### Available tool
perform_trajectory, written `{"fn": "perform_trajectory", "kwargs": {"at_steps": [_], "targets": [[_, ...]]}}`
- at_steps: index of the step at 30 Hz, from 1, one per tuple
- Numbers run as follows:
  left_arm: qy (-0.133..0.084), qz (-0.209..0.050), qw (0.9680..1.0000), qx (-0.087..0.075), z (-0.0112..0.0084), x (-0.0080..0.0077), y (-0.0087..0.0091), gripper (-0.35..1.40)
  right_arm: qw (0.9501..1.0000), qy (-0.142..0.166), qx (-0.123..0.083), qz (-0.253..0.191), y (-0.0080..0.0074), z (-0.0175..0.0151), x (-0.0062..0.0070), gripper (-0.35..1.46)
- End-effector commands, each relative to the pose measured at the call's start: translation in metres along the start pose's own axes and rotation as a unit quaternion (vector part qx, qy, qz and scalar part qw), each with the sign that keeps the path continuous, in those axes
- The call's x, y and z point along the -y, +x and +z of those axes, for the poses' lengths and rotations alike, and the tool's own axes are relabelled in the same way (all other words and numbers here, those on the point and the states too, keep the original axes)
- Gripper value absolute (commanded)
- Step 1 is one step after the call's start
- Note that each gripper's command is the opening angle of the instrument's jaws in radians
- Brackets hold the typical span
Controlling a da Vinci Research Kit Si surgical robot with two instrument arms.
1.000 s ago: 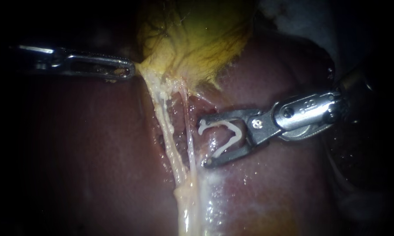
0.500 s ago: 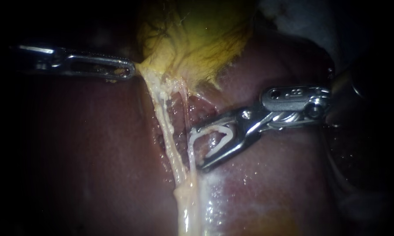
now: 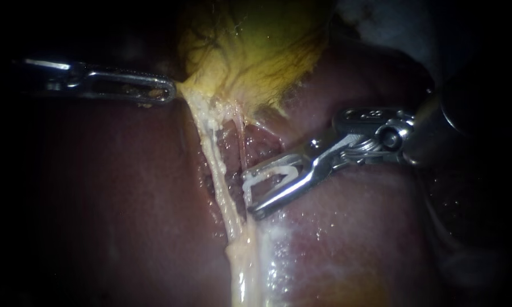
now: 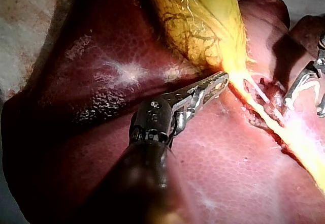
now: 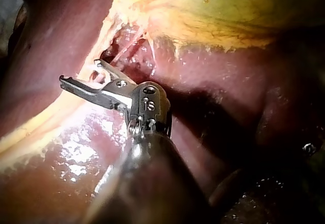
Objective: Clipping first clip left tube
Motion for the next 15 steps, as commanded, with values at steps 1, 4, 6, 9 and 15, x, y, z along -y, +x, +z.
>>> {"fn": "perform_trajectory", "kwargs": {"at_steps": [1,4,6,9,15], "targets": [[0.0,0.0,1.0,0.0,0.0,0.0,0.0,-0.35,1.0,-0.001,0.001,0.001,-0.0002,0.0002,-0.0002,0.54],[0.0,0.0,1.0,0.0,0.0,0.0,0.0,-0.35,1.0,-0.001,0.002,0.007,-0.0008,0.0006,-0.0008,0.54],[0.0,0.0,1.0,0.0,0.0,0.0,0.0,-0.35,1.0,-0.001,0.003,0.009,-0.0011,0.0009,-0.0011,0.54],[0.0,0.0,1.0,0.0,0.0,0.0,0.0,-0.35,0.9999,-0.001,0.004,0.013,-0.0013,0.0012,-0.0016,0.54],[0.0,0.0,1.0,0.0,0.0,0.0,0.0,-0.35,0.9998,-0.002,0.006,0.018,-0.0022,0.0016,-0.0028,0.54]]}}
